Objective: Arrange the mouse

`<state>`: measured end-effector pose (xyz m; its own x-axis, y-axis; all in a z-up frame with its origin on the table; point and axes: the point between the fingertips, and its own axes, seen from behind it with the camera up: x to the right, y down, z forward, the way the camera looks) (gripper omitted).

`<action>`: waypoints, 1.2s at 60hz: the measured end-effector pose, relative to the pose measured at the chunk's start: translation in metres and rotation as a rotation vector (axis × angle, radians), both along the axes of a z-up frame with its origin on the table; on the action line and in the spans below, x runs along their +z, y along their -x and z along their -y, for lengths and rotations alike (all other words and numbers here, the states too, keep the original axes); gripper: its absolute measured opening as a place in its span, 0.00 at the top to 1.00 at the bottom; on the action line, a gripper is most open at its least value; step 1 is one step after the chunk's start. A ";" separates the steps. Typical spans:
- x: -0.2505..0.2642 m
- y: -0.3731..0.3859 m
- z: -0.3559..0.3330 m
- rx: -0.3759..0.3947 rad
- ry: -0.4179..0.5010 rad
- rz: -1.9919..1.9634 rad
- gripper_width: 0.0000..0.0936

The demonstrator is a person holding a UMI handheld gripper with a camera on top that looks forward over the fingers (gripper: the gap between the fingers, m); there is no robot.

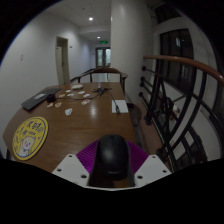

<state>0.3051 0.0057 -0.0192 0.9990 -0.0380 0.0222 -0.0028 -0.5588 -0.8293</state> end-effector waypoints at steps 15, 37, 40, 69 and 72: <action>0.068 0.020 -0.001 -0.119 -0.120 -0.078 0.64; 0.146 0.272 -0.021 0.064 -0.250 -0.055 0.59; 0.106 0.296 -0.021 0.092 -0.176 -0.048 0.60; 0.007 0.324 -0.005 0.178 0.054 -0.024 0.34; 0.011 0.319 0.006 0.210 0.084 -0.013 0.21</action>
